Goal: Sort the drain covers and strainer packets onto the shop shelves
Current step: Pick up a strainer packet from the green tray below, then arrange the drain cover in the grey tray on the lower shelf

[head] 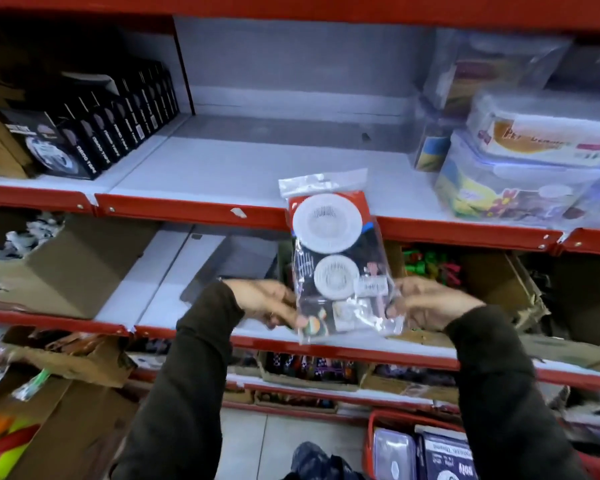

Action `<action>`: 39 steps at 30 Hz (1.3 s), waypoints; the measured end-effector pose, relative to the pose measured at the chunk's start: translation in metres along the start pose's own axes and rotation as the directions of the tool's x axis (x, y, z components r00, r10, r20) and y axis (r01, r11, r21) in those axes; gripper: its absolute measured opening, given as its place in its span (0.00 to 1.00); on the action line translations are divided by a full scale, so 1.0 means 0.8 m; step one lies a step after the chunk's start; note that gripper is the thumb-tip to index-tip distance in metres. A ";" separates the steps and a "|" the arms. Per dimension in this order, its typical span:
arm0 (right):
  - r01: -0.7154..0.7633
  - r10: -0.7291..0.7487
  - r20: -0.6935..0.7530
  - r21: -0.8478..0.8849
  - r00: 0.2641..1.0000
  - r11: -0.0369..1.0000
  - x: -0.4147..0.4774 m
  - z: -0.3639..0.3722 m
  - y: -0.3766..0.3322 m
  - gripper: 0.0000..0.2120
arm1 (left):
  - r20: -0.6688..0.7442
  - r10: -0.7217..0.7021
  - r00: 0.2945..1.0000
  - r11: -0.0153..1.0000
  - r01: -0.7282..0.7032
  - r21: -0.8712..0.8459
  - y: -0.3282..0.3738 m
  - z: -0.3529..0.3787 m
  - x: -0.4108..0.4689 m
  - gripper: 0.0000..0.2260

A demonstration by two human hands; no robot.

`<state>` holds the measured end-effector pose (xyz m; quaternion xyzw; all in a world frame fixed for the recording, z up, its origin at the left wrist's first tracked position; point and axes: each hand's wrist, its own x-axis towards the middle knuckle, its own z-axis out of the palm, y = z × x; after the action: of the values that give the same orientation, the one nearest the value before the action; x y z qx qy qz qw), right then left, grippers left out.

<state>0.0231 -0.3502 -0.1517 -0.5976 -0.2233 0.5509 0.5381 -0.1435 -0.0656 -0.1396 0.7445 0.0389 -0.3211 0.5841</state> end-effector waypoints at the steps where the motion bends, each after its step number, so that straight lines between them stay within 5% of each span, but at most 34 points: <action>1: -0.050 0.050 0.006 0.001 0.999 0.999 0.001 0.009 0.024 0.19 | 0.038 -0.054 0.998 0.998 0.055 -0.026 -0.022 0.013 0.005 0.12; 4: -0.128 0.128 0.033 -0.001 0.991 0.992 0.002 0.030 0.075 0.21 | 0.108 -0.168 0.980 0.980 0.178 -0.091 -0.078 0.040 0.018 0.12; 7: -0.225 0.223 0.037 0.080 0.974 0.971 0.009 0.038 0.104 0.13 | 0.111 -0.289 0.951 0.956 0.292 -0.011 -0.114 0.052 0.032 0.04; 14: -0.235 0.271 -0.364 0.141 0.891 0.962 0.065 0.019 0.126 0.18 | -0.289 -0.398 0.871 0.918 0.380 -0.118 -0.127 0.032 0.066 0.18; 17: -0.190 0.151 -0.594 -0.003 0.790 0.982 0.089 0.025 0.118 0.19 | -0.570 -0.326 0.754 0.945 0.270 -0.183 -0.123 0.029 0.089 0.17; 20: -0.300 0.100 -0.709 -0.163 0.698 0.940 0.103 0.034 0.115 0.18 | -0.685 -0.285 0.671 0.948 0.302 -0.099 -0.123 0.027 0.098 0.13; 24: -0.544 -0.098 -0.796 -0.491 0.597 0.680 0.106 0.049 0.094 0.15 | -0.714 -0.323 0.621 0.916 0.394 -0.072 -0.133 0.010 0.081 0.21; 29: -0.292 -0.301 -0.727 -0.566 0.617 0.771 0.159 0.097 0.042 0.15 | -0.832 -0.335 0.442 0.941 0.206 -0.269 -0.170 -0.066 0.059 0.22; 31: -0.115 -0.248 -0.693 -0.432 0.677 0.895 0.202 0.127 0.027 0.14 | -0.809 -0.422 0.409 0.904 0.127 -0.407 -0.181 -0.109 0.053 0.24; 34: 0.024 -0.004 -0.548 0.029 0.836 0.999 0.278 0.175 0.015 0.17 | -0.735 -0.520 0.435 0.841 0.110 -0.530 -0.193 -0.157 0.048 0.30; 39: -0.101 0.353 -0.485 0.471 0.800 0.876 0.399 0.239 0.024 0.07 | -0.656 -0.530 0.537 0.814 0.107 -0.571 -0.216 -0.207 0.065 0.23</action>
<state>-0.0612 -0.0060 -0.2669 -0.6237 0.1433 0.4490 0.6236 -0.1054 0.1206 -0.2941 0.6230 0.5087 -0.0425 0.5927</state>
